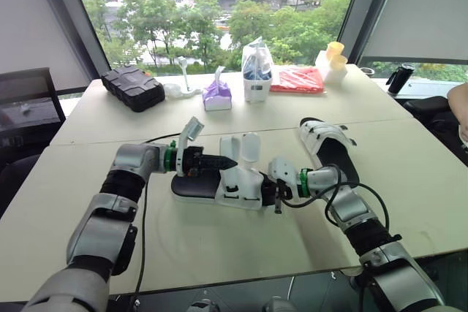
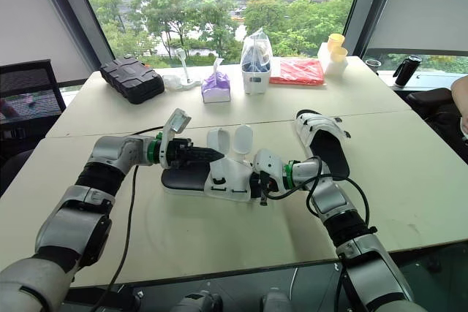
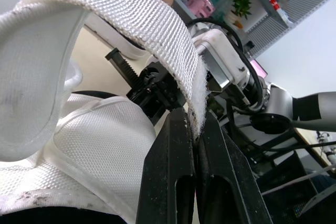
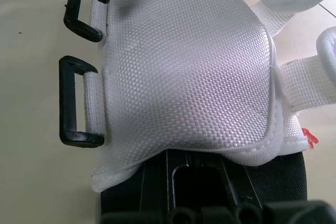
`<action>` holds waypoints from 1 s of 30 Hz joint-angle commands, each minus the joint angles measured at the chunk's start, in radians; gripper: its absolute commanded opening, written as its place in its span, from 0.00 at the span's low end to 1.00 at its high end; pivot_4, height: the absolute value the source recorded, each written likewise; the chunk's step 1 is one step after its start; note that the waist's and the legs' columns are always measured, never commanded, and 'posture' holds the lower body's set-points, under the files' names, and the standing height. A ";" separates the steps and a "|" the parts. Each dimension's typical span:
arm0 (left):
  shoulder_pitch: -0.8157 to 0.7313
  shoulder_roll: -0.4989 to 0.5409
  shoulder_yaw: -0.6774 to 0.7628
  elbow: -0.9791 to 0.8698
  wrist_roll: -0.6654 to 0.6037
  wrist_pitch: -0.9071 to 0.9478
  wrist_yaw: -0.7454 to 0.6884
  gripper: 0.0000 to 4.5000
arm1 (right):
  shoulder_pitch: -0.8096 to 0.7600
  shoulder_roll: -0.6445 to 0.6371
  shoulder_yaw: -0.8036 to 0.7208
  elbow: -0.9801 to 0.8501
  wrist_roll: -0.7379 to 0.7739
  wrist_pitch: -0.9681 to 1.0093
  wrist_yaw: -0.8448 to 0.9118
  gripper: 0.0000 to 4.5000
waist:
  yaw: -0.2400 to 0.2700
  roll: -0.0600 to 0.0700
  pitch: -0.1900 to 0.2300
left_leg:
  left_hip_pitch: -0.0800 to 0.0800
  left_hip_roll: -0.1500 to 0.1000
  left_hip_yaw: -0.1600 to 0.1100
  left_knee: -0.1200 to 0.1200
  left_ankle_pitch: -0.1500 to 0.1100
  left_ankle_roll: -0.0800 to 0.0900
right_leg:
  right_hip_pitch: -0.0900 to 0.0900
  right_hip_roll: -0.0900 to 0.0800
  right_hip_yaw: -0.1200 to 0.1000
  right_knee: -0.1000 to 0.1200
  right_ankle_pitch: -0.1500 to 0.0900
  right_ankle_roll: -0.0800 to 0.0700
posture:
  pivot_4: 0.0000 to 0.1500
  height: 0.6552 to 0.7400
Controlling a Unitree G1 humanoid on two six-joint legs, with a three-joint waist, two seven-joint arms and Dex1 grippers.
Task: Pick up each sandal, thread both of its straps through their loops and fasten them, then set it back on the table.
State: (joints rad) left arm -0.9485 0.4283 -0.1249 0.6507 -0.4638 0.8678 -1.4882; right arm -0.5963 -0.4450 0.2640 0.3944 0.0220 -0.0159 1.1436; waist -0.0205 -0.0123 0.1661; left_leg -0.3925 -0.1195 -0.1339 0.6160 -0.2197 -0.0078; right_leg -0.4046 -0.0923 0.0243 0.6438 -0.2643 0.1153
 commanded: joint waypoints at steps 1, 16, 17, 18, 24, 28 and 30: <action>-0.010 0.011 0.010 -0.043 -0.012 -0.003 -0.023 0.01 | 0.036 -0.003 0.070 0.036 -0.051 0.019 0.022 0.00 | 0.000 0.000 0.000 | 0.000 0.000 0.000 0.000 0.000 0.000 | 0.000 0.000 0.000 0.000 0.000 0.000 | 1.00 1.00; 0.016 0.008 -0.024 -0.069 0.016 -0.028 -0.033 0.01 | 0.043 -0.006 0.070 0.029 -0.056 0.019 0.019 0.00 | 0.000 0.000 0.000 | 0.000 0.000 0.000 0.000 0.000 0.000 | 0.000 0.000 0.000 0.000 0.000 0.000 | 1.00 1.00; 0.018 0.008 -0.024 -0.071 0.016 -0.028 -0.032 0.01 | 0.043 -0.006 0.069 0.028 -0.055 0.021 0.019 0.00 | 0.000 0.000 0.000 | 0.000 0.000 0.000 0.000 0.000 0.000 | 0.000 0.000 0.000 0.000 0.000 0.000 | 1.00 1.00; 0.019 0.008 -0.024 -0.072 0.016 -0.027 -0.031 0.01 | 0.043 -0.005 0.068 0.028 -0.053 0.022 0.020 0.00 | 0.000 0.000 0.000 | 0.000 0.000 0.000 0.000 0.000 0.000 | 0.000 0.000 0.000 0.000 0.000 0.000 | 1.00 1.00; 0.023 0.012 -0.034 -0.078 0.025 -0.040 -0.033 0.01 | 0.043 -0.004 0.068 0.025 -0.053 0.025 0.020 0.00 | 0.000 0.000 0.000 | 0.000 0.000 0.000 0.000 0.000 0.000 | 0.000 0.000 0.000 0.000 0.000 0.000 | 1.00 1.00; 0.019 0.013 -0.039 -0.070 0.034 -0.060 -0.037 0.01 | 0.043 -0.003 0.069 0.025 -0.053 0.025 0.020 0.00 | 0.000 0.000 0.000 | 0.000 0.000 0.000 0.000 0.000 0.000 | 0.000 0.000 0.000 0.000 0.000 0.000 | 1.00 1.00; 0.015 0.013 -0.047 -0.060 0.047 -0.088 -0.042 0.01 | 0.044 -0.003 0.069 0.025 -0.053 0.025 0.020 0.00 | 0.000 0.000 0.000 | 0.000 0.000 0.000 0.000 0.000 0.000 | 0.000 0.000 0.000 0.000 0.000 0.000 | 1.00 1.00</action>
State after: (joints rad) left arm -0.9235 0.4305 -0.1683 0.6048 -0.4275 0.8094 -1.5159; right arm -0.5947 -0.4451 0.2644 0.3889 0.0165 -0.0168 1.1432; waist -0.0203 -0.0122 0.1661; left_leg -0.3925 -0.1194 -0.1340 0.6160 -0.2196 -0.0079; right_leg -0.4047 -0.0922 0.0245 0.6439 -0.2643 0.1153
